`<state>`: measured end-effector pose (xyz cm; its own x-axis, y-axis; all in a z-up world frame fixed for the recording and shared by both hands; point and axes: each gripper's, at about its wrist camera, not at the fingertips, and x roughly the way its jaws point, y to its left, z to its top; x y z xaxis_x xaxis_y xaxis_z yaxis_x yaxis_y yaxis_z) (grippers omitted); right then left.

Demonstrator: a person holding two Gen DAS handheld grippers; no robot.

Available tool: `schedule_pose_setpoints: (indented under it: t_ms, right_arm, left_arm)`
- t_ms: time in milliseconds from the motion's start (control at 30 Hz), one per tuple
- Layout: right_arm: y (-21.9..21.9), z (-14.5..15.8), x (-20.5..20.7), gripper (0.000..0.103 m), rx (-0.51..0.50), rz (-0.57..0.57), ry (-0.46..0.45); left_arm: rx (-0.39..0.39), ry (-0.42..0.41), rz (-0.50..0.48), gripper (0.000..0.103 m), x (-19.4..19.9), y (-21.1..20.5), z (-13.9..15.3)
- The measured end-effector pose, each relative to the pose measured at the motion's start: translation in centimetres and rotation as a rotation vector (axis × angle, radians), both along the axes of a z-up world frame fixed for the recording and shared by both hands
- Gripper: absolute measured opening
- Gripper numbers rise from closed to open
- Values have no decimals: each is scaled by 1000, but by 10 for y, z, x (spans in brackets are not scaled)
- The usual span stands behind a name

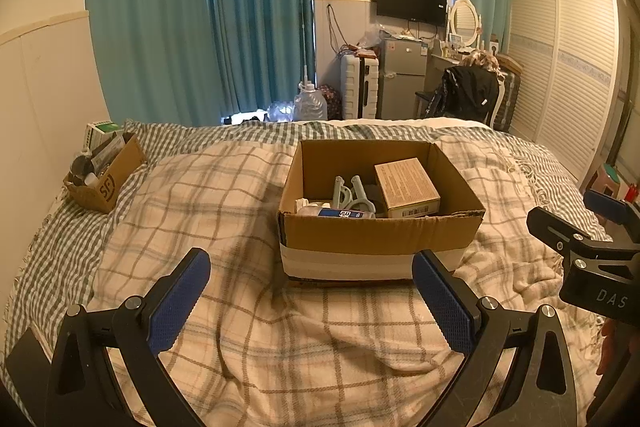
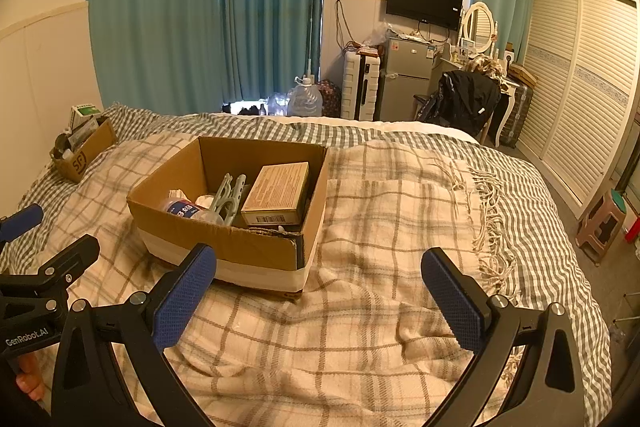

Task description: Organize objects

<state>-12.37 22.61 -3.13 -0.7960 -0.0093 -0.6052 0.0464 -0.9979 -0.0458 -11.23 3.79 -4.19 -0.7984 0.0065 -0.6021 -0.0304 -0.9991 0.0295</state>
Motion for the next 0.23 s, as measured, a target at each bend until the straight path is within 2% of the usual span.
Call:
schedule_pose_setpoints:
  t_ms: [233]
  right_arm:
    - [0,0,0,103,-3,0,0]
  left_arm:
    - [-13,17,0,103,2,1,1]
